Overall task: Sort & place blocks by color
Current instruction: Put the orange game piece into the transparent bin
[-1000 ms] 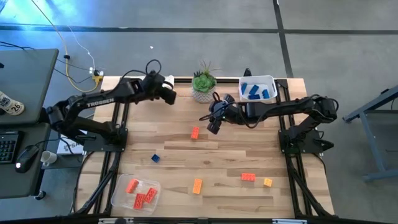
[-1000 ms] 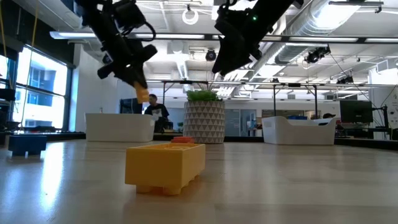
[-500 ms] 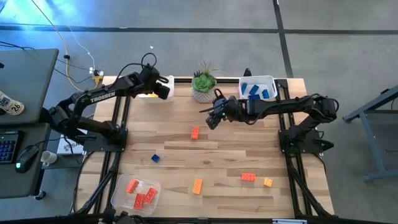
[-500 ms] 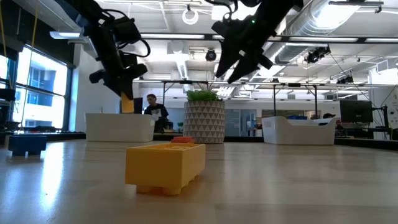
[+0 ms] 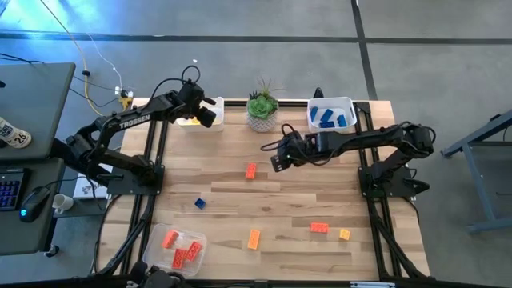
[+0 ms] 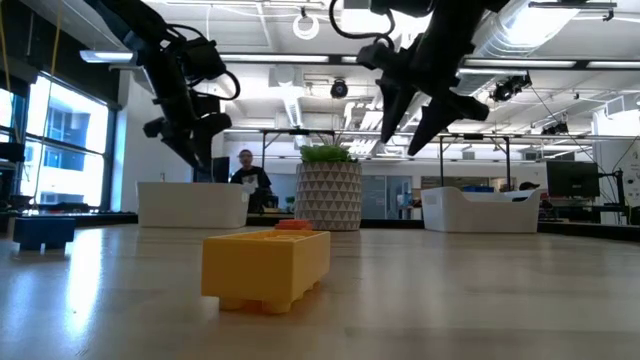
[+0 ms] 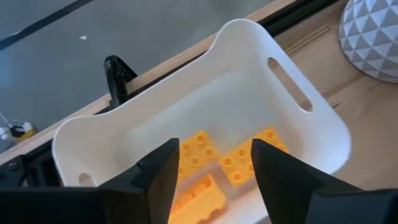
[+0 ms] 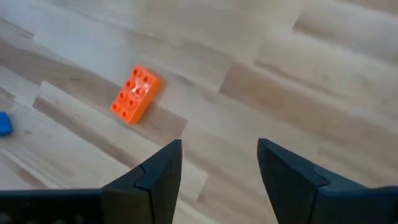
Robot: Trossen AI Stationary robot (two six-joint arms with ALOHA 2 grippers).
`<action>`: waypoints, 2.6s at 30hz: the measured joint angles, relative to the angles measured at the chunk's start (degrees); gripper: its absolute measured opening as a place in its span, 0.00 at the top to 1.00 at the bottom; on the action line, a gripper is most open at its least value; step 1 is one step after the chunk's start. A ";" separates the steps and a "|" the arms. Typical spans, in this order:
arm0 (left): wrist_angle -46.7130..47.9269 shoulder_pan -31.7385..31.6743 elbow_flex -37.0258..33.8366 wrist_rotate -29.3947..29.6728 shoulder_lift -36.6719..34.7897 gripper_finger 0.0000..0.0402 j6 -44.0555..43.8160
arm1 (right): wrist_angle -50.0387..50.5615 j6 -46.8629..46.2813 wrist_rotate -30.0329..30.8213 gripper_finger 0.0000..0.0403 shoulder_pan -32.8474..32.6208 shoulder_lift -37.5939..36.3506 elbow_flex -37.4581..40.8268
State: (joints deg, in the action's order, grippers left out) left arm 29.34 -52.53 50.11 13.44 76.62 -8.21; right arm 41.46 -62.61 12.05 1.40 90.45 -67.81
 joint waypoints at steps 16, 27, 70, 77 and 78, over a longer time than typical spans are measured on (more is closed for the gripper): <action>-0.93 3.42 0.00 -11.36 0.00 0.52 -4.12 | 10.36 4.07 -17.32 0.52 -10.39 0.00 0.00; -0.94 7.74 0.00 -11.38 0.00 0.53 -8.65 | 13.77 20.25 -19.17 0.52 -21.48 0.00 0.04; -2.38 22.71 0.04 -12.06 -5.70 0.53 -21.63 | 10.20 21.86 -16.85 0.53 -37.34 16.50 3.88; -2.50 22.69 0.04 -14.33 -5.70 0.53 -21.82 | 8.82 21.94 -17.28 0.72 -36.82 16.44 5.00; -2.56 22.69 0.04 -14.59 -5.70 0.53 -21.83 | 8.84 22.48 -17.40 0.72 -36.56 16.47 4.85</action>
State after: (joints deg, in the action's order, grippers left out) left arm 26.79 -29.85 50.15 -1.15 70.91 -30.04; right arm 50.30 -40.13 -5.35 -35.16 106.92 -62.96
